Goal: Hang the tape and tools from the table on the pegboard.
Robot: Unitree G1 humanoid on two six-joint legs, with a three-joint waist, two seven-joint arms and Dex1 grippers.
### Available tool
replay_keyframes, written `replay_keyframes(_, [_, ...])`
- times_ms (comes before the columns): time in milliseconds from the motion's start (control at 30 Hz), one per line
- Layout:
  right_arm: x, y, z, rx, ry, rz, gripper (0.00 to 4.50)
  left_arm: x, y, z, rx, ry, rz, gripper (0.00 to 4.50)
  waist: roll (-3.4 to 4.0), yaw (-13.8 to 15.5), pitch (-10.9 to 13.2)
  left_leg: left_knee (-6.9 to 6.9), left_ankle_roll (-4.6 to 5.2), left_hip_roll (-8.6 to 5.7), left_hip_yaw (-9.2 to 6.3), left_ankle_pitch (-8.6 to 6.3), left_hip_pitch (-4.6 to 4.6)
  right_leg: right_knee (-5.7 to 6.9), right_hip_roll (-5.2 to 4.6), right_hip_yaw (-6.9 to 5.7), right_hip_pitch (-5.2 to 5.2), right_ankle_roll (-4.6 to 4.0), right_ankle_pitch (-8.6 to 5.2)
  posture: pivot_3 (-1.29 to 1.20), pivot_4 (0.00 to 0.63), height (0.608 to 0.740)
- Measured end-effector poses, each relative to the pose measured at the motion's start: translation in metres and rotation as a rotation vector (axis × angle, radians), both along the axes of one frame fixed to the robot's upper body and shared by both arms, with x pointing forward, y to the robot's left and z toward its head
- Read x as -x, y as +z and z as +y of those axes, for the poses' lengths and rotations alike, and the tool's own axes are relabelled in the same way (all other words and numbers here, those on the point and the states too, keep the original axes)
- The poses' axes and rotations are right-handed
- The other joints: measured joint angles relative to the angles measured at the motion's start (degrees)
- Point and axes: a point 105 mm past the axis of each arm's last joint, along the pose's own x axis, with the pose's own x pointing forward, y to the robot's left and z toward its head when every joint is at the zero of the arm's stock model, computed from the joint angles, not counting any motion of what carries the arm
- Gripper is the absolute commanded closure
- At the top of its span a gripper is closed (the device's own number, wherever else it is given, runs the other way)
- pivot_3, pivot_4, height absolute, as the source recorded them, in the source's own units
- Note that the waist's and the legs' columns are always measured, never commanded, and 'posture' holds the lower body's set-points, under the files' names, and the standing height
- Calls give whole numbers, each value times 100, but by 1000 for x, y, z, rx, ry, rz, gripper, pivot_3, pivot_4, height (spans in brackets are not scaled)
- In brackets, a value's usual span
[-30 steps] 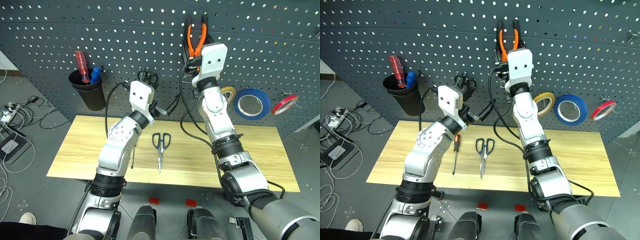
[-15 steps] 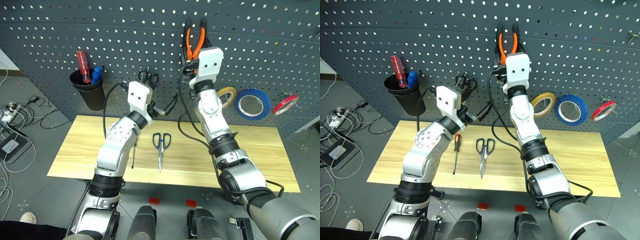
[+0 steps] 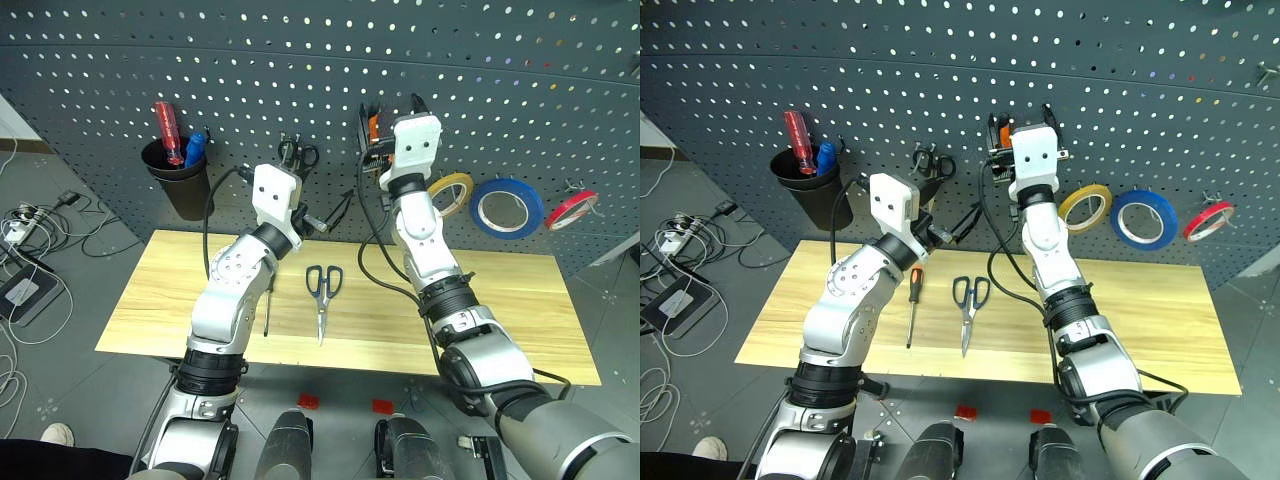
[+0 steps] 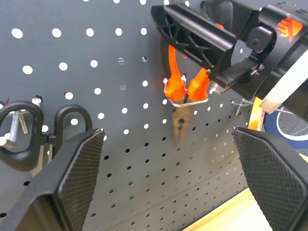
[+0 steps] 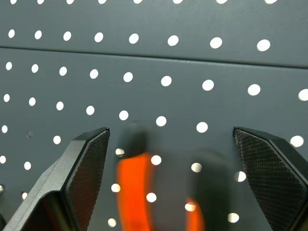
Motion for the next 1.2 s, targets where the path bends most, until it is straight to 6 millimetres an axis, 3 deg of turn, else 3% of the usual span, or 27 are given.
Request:
replay_keyframes(267, [12,-21,-12,-15,37,114,69,1,-3,-1,2,-2,10,0,4,2,3,-1,1,0,-3,-1,-1,-1,0,1,1,0,0,216,215,740])
replay_keyframes(433, [30,-17,-23,1,84,138,69,8,-12,0,-2,-2,43,0,8,-1,6,-3,3,1,-6,-2,-1,-6,2,1,3,0,0,208,231,740])
replay_keyframes(700, [69,-51,-59,145,125,304,69,18,-67,1,-78,121,218,0,43,2,72,2,45,-4,-23,-25,8,-59,1,-6,36,0,0,145,290,740])
replay_keyframes(867, [105,-103,-65,372,286,459,69,21,-106,-5,-128,200,357,0,80,-54,278,-8,73,-9,-48,-41,99,-92,2,-11,149,-3,-6,100,337,740])
replay_keyframes(933, [121,-129,-65,453,378,533,69,26,-131,-7,-163,235,444,0,77,-153,376,-6,76,-8,-57,-43,106,-93,2,-10,158,-4,-7,87,349,740])
replay_keyframes(1033, [130,-132,-61,517,444,519,69,30,-151,-10,-190,263,519,0,71,-305,532,-1,76,-6,-68,-43,106,-88,2,-10,158,-4,-7,62,376,740])
replay_keyframes(1200, [140,-134,-50,589,544,483,69,30,-159,-2,-221,352,557,0,67,-412,725,-6,75,3,-72,-43,104,-89,3,-10,157,-3,-9,43,405,740])
